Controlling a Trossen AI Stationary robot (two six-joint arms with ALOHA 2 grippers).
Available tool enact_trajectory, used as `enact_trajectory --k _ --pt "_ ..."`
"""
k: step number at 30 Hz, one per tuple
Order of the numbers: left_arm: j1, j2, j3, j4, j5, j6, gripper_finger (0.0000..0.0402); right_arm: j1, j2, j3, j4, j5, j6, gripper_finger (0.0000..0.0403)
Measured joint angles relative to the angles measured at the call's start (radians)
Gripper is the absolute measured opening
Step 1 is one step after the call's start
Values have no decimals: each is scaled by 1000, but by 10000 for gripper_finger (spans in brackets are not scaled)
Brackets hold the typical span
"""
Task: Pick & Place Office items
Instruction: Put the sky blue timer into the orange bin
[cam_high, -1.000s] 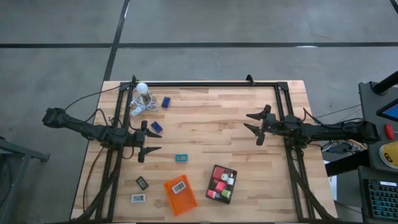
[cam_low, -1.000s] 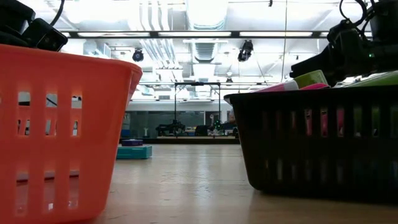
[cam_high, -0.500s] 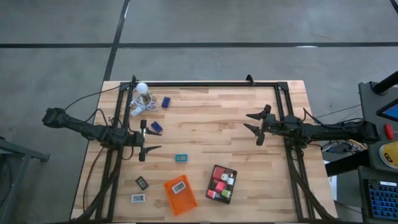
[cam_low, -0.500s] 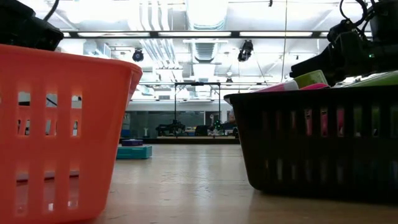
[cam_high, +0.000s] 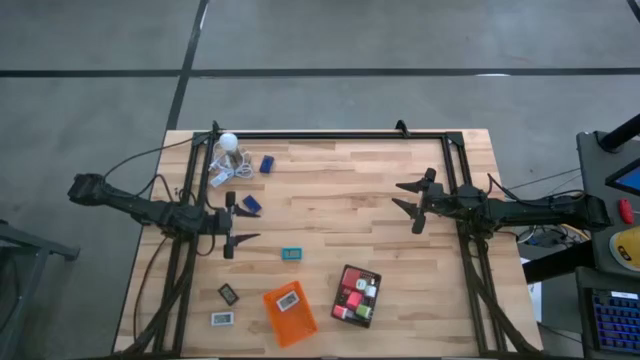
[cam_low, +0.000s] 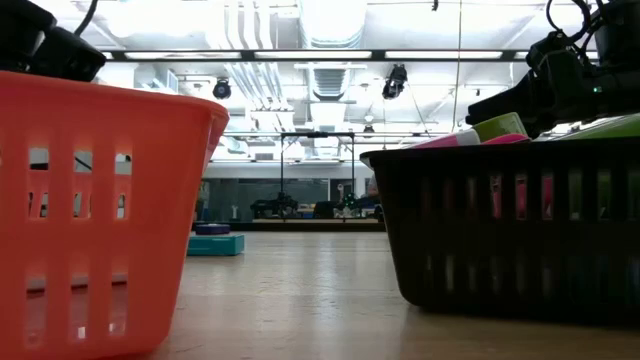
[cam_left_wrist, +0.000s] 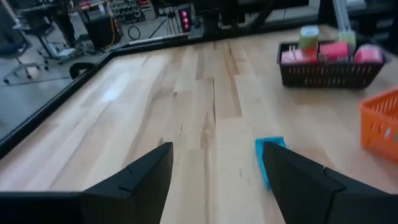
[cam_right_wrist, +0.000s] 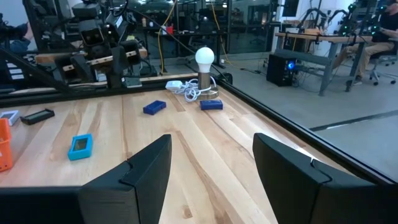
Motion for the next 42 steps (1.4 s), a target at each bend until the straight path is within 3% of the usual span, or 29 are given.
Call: enact_trajectory --k 6,12,23,30,42 --pt "0 14 95 -36 4 -17 252 0 0 0 0 0 0 219" --pt "1 134 255 -186 15 -28 252 0 0 0 0 0 0 219" --pt "1 581 405 -88 28 -40 252 0 0 0 0 0 0 219" --pt "2 874 499 -85 31 -265 252 0 0 0 0 0 0 219" --pt "2 1168 589 -31 112 -364 252 0 0 0 0 0 0 219"
